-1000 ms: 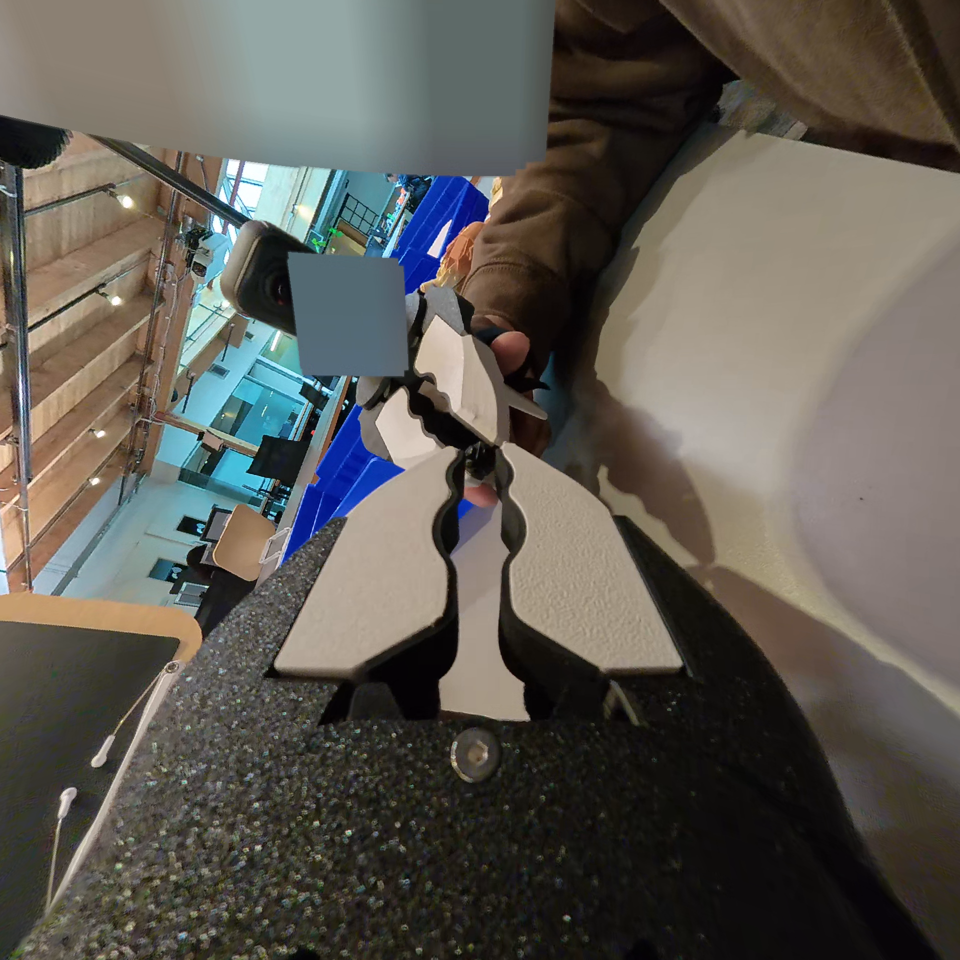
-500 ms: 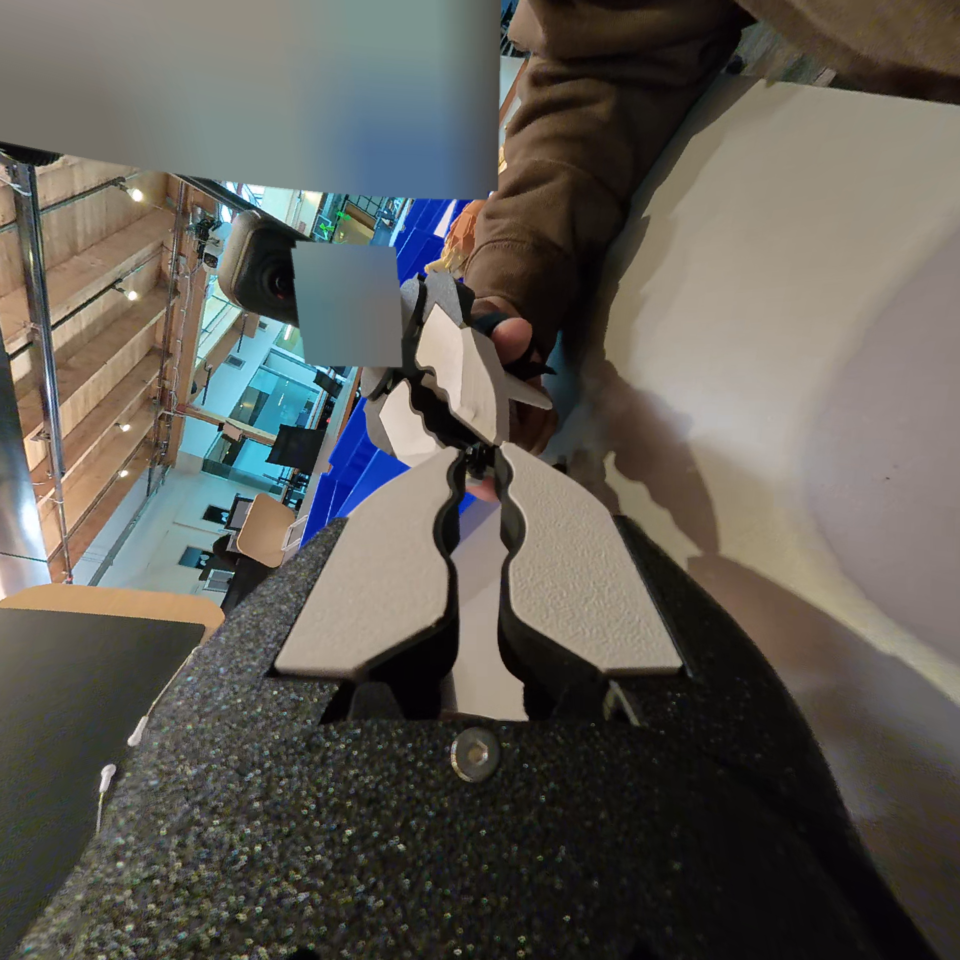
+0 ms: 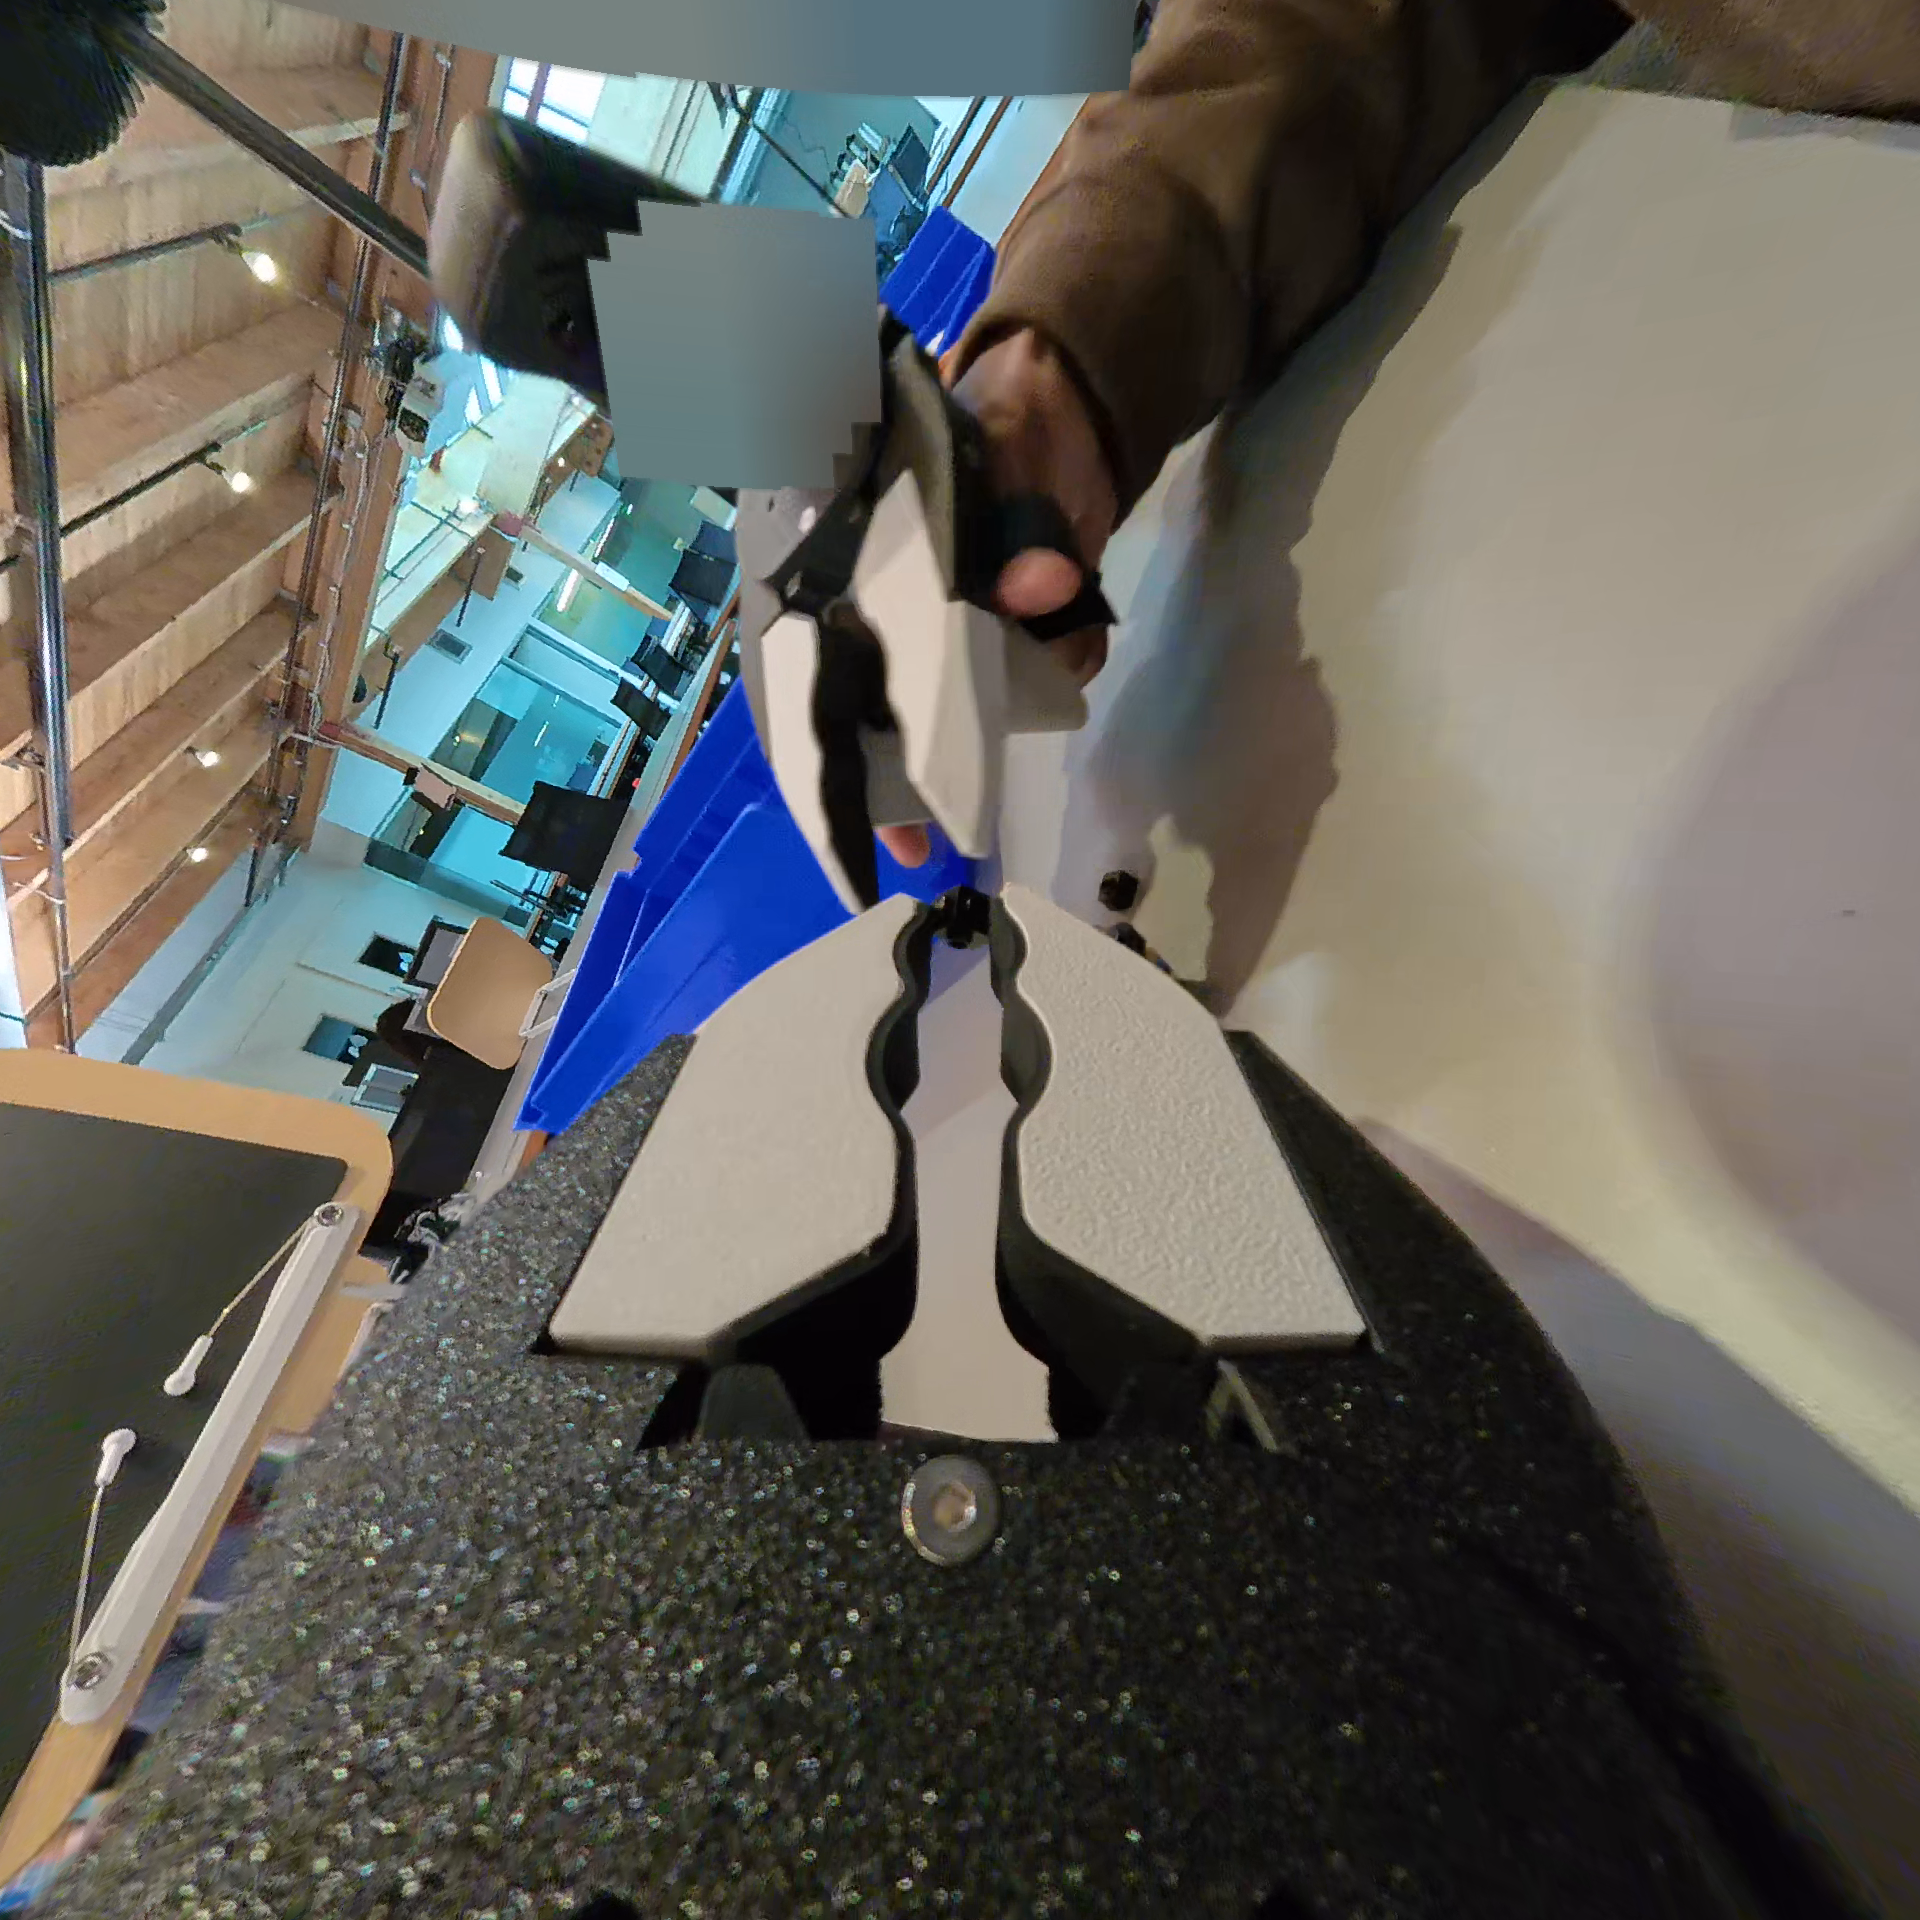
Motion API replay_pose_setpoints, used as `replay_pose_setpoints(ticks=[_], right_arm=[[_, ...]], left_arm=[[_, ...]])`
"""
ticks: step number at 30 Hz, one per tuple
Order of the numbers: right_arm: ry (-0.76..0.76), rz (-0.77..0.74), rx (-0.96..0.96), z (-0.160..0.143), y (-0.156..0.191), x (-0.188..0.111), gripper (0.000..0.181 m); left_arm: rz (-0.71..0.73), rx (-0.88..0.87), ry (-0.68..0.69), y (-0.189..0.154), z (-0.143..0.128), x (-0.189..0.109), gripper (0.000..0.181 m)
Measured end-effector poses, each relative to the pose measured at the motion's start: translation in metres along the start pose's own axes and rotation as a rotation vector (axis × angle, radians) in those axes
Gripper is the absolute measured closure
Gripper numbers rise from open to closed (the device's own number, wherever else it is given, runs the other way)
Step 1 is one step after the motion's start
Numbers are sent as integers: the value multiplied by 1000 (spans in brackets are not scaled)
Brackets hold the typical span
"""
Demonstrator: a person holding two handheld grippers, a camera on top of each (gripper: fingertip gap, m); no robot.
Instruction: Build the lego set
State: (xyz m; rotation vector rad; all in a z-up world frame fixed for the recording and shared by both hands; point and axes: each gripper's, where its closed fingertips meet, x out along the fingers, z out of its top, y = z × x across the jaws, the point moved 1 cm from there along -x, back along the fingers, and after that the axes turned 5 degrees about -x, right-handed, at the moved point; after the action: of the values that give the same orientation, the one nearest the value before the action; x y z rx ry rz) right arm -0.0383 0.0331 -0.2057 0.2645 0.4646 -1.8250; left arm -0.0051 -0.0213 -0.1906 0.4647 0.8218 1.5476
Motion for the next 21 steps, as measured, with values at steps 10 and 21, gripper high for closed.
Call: replay_pose_setpoints(ticks=[10,21], right_arm=[[287,-79,-68,-50,18,25,122],[327,-63,-64,-51,16,39,139]], left_arm=[[8,-34,39,2,-15,2,171],[-8,-44,59,-1,-20,3,171]])
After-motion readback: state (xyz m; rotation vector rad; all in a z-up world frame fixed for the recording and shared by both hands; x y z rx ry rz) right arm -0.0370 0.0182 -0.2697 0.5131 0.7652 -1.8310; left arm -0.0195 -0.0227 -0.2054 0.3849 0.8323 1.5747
